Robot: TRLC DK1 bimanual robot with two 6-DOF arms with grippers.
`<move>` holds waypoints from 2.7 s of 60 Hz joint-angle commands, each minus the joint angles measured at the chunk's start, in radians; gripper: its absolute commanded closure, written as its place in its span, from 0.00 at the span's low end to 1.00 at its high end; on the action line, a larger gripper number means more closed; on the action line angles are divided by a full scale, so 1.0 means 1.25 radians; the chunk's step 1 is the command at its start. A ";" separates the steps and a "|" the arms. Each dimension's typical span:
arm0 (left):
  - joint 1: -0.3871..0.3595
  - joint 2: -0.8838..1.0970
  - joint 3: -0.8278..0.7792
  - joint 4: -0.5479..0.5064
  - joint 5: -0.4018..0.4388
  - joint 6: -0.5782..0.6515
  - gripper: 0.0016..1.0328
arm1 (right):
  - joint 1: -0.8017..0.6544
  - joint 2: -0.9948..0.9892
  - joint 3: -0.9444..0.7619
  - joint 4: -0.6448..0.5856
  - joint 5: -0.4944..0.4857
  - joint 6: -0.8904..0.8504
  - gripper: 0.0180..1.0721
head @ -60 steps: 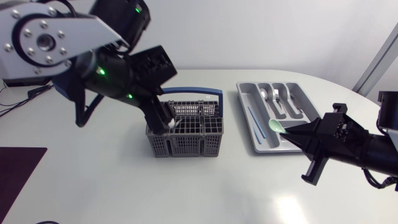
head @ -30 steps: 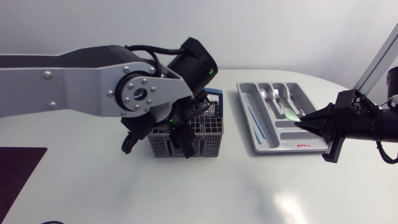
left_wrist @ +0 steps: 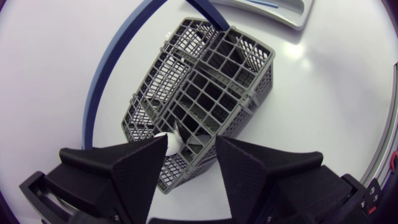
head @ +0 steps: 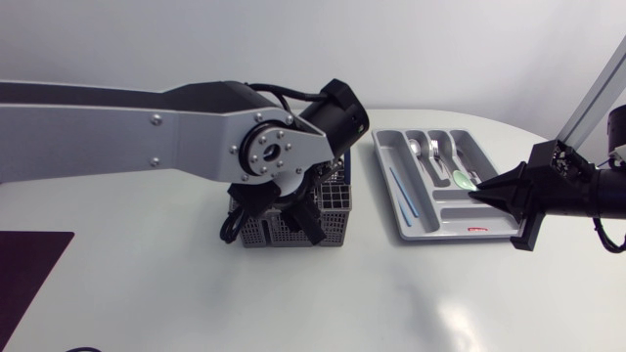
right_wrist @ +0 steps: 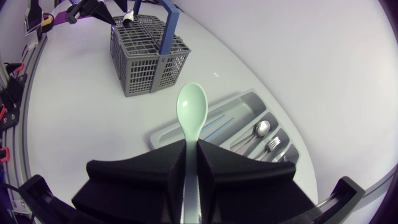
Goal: Unload the cutlery basket into the drawer organizer.
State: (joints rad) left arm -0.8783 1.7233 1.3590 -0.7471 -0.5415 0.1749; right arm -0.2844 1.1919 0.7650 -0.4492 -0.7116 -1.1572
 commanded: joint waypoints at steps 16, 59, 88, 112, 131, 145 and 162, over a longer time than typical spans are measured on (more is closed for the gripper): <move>0.039 0.056 0.037 -0.001 -0.031 -0.026 0.69 | -0.023 0.021 0.022 -0.019 -0.010 -0.063 0.92; 0.035 0.103 0.026 0.050 -0.040 -0.027 0.84 | -0.041 0.175 0.105 -0.081 0.027 -0.235 0.94; -0.013 0.046 0.000 0.091 -0.085 -0.015 0.90 | -0.089 0.285 0.162 -0.097 0.048 -0.358 0.94; -0.041 -0.061 -0.081 0.157 -0.139 0.076 0.90 | -0.083 0.356 0.173 -0.054 0.112 -0.438 0.94; -0.063 -0.199 -0.148 0.187 -0.153 0.150 0.90 | -0.072 0.471 0.222 0.016 0.179 -0.493 0.94; -0.080 -0.282 -0.174 0.203 -0.153 0.189 0.90 | -0.040 0.510 0.215 0.061 0.223 -0.501 0.94; -0.104 -0.332 -0.185 0.232 -0.153 0.216 0.90 | -0.028 0.504 0.191 0.093 0.250 -0.482 0.43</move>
State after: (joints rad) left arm -0.9928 1.3350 1.1568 -0.4690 -0.7197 0.4198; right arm -0.3260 1.8153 1.0245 -0.3546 -0.4129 -1.7435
